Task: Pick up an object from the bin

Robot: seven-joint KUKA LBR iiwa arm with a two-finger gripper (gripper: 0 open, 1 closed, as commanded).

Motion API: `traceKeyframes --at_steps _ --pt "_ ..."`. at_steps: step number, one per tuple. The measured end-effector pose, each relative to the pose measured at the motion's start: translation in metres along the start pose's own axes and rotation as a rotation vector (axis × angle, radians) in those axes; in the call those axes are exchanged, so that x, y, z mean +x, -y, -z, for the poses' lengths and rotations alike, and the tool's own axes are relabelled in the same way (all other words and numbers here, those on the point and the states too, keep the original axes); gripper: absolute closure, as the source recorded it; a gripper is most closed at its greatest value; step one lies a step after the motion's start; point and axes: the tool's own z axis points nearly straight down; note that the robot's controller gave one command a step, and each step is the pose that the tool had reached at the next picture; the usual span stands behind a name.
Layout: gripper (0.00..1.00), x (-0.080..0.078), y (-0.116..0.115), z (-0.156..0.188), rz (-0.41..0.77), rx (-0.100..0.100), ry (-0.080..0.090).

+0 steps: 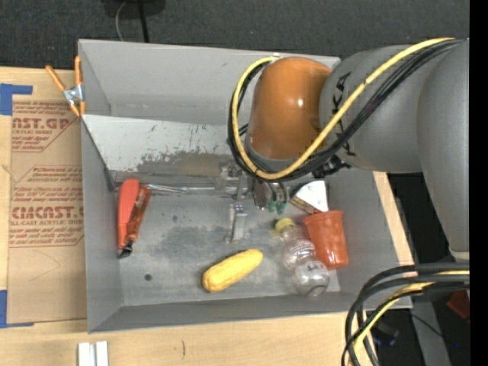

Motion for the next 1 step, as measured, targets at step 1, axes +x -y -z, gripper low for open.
traceKeyframes --at_steps 1 --pt "0.00 -0.0018 0.0005 0.0048 -0.001 -0.001 0.008"
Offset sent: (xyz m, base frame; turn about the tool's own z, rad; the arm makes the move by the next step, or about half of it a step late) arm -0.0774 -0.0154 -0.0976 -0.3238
